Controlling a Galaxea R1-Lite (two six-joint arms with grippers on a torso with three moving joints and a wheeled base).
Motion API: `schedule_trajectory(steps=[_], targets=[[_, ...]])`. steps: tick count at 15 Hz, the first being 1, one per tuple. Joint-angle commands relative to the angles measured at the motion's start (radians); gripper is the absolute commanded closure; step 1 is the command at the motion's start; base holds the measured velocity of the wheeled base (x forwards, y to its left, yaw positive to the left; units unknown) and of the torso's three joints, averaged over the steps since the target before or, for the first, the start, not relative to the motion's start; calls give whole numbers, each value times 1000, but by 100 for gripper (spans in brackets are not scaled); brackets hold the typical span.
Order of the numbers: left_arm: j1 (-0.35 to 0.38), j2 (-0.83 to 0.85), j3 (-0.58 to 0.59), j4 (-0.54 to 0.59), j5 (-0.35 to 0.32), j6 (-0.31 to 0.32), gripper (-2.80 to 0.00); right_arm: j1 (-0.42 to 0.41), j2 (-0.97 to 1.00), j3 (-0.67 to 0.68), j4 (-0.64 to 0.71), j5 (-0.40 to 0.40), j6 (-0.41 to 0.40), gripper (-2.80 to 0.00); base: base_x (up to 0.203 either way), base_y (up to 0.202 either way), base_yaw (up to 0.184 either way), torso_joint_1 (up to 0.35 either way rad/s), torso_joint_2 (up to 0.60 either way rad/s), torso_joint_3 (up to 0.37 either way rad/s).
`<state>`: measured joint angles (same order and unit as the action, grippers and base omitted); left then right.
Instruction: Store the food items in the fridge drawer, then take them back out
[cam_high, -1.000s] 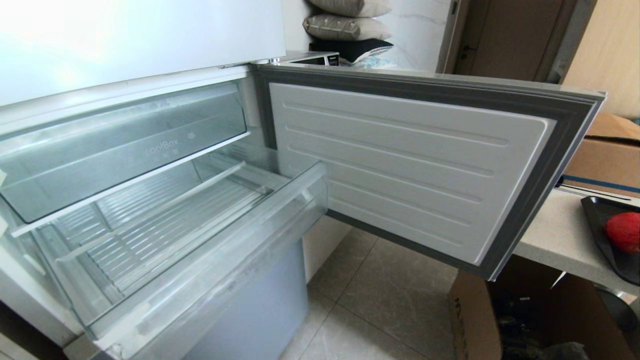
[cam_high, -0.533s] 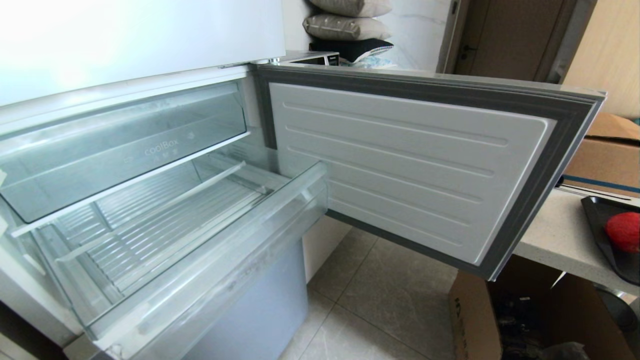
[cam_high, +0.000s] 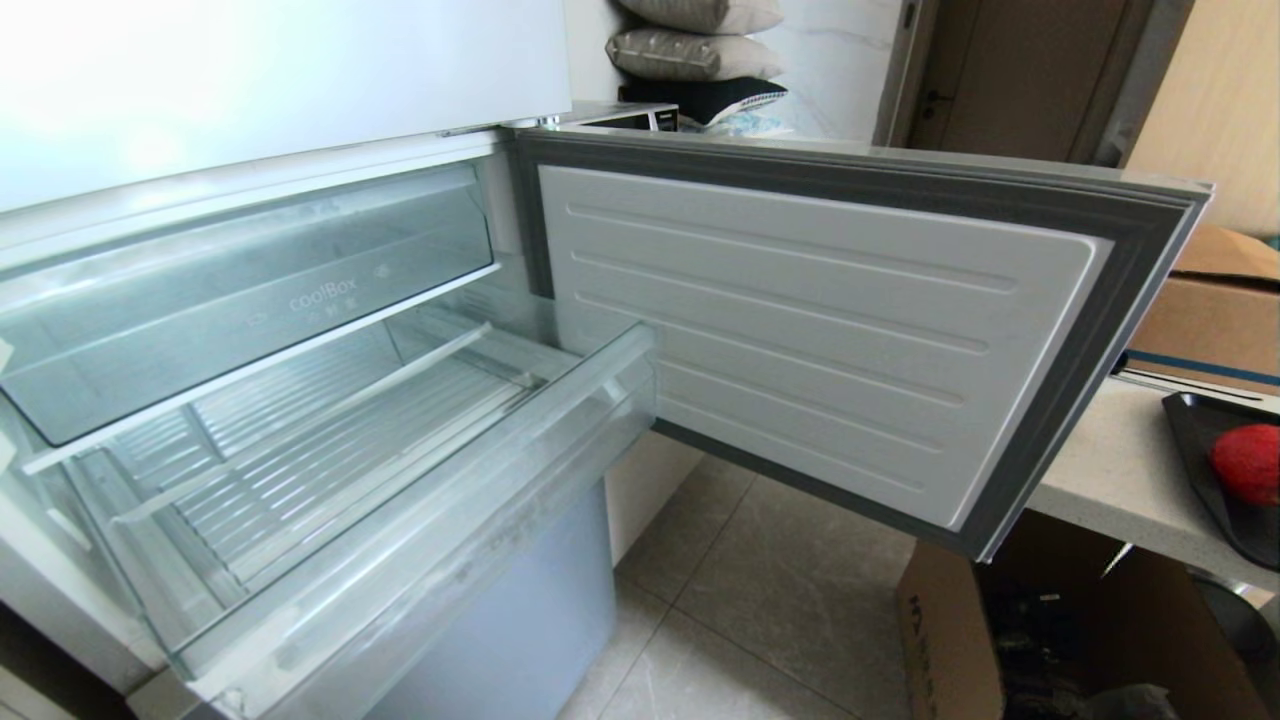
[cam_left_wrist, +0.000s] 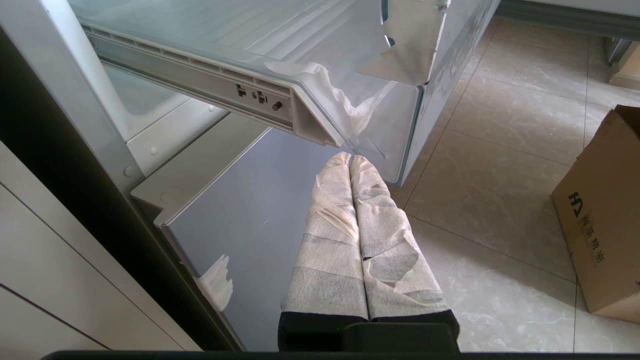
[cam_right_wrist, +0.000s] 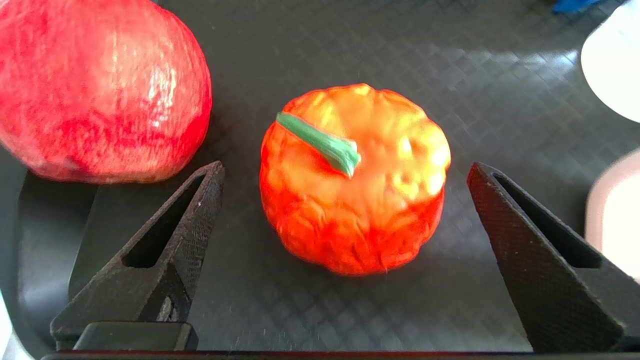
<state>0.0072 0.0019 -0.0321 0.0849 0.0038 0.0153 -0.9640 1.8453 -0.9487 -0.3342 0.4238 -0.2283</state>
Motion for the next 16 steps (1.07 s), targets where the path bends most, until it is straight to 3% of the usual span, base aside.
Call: schedule_trajectory(steps=[1, 15, 16], targets=[[0, 0, 0, 1, 1, 0, 0, 2, 18, -10, -2, 3, -2, -280, 0, 0, 0, 0, 0, 0], [0, 0, 0, 1, 1, 0, 0, 37, 51, -24, -2, 3, -2, -280, 0, 0, 0, 0, 0, 0], [0, 0, 0, 1, 1, 0, 0, 36, 52, -24, -2, 3, -2, 0, 0, 0, 0, 0, 0, 0]])
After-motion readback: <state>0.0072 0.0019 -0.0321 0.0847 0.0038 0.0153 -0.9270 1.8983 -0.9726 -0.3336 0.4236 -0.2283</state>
